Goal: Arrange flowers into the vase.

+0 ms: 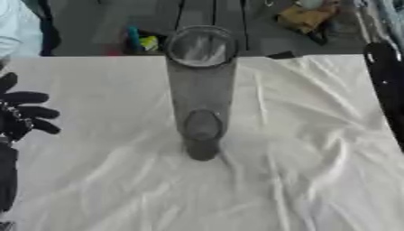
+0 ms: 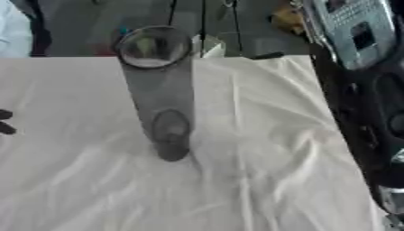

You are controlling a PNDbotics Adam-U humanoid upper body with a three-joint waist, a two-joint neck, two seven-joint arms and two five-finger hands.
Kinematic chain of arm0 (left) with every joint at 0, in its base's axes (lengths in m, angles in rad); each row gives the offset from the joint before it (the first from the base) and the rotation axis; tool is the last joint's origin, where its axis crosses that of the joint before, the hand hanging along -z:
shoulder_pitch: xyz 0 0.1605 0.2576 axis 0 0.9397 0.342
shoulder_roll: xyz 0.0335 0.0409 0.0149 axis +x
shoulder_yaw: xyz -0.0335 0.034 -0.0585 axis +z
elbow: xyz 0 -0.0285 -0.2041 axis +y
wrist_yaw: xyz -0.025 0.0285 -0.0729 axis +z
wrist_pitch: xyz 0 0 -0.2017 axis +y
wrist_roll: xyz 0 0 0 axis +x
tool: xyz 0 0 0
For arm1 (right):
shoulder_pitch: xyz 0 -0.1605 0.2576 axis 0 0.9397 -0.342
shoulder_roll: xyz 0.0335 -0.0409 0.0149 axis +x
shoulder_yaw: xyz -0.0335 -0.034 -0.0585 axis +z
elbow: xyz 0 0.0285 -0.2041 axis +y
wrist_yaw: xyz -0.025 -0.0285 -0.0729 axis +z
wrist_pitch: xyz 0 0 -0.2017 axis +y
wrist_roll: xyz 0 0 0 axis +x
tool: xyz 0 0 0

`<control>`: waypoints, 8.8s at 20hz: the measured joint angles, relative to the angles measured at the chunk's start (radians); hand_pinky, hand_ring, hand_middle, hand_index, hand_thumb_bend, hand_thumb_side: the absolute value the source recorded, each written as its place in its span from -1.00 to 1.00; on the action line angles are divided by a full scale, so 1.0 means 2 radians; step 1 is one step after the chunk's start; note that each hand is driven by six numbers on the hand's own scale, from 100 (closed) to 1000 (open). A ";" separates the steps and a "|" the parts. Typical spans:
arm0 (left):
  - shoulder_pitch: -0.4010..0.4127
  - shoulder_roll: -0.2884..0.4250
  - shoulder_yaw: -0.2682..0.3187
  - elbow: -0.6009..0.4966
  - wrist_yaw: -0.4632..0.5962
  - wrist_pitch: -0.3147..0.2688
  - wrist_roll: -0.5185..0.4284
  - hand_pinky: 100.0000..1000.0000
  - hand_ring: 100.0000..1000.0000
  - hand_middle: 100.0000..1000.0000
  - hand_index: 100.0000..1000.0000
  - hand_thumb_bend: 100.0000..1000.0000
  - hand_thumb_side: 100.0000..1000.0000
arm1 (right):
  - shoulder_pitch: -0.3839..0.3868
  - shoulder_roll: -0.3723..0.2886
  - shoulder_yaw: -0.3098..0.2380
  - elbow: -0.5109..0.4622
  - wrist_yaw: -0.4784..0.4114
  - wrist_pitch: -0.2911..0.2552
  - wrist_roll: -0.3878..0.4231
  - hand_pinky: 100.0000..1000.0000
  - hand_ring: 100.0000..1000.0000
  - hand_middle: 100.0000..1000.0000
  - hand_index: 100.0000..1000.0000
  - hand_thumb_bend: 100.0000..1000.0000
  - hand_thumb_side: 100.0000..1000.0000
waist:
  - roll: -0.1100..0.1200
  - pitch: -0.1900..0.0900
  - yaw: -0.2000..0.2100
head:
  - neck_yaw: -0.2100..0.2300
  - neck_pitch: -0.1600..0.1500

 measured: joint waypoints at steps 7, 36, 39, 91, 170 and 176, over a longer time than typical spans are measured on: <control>0.000 0.000 -0.003 0.000 0.000 0.001 -0.004 -0.12 0.11 0.24 0.84 -1.00 1.00 | -0.017 0.011 0.008 0.021 0.000 0.000 0.008 -1.00 -1.00 -1.00 -0.75 -1.00 0.31 | -0.006 0.000 0.006 | -0.003 0.000; 0.000 0.005 -0.004 0.000 0.004 0.003 -0.009 -0.11 0.11 0.24 0.84 -1.00 1.00 | -0.046 0.025 0.012 0.017 -0.057 0.072 0.008 -1.00 -1.00 -1.00 -0.74 -1.00 0.34 | -0.012 -0.013 0.007 | -0.001 -0.013; 0.000 0.005 -0.006 0.000 0.005 0.003 -0.009 -0.11 0.11 0.24 0.84 -1.00 1.00 | -0.046 0.029 0.015 0.014 -0.057 0.079 0.007 -1.00 -1.00 -1.00 -0.74 -1.00 0.34 | -0.014 -0.013 0.008 | 0.000 -0.013; 0.000 0.005 -0.006 0.000 0.009 0.006 -0.012 -0.10 0.11 0.24 0.84 -1.00 1.00 | -0.037 0.011 0.024 -0.006 -0.084 0.078 0.005 -1.00 -1.00 -1.00 -0.73 -1.00 0.36 | -0.027 -0.034 0.005 | -0.001 -0.003; 0.000 0.003 -0.006 0.000 0.014 0.008 -0.012 -0.12 0.11 0.22 0.82 -1.00 1.00 | 0.010 0.032 0.039 0.014 -0.067 0.145 0.052 -1.00 -1.00 -1.00 -0.70 -1.00 0.48 | -0.028 -0.041 0.017 | -0.004 0.014; -0.001 0.002 -0.006 0.000 0.013 0.008 -0.012 -0.12 0.11 0.22 0.82 -1.00 1.00 | 0.014 0.033 0.040 0.019 -0.061 0.146 0.062 -1.00 -1.00 -1.00 -0.69 -1.00 0.51 | -0.028 -0.038 0.017 | -0.005 0.014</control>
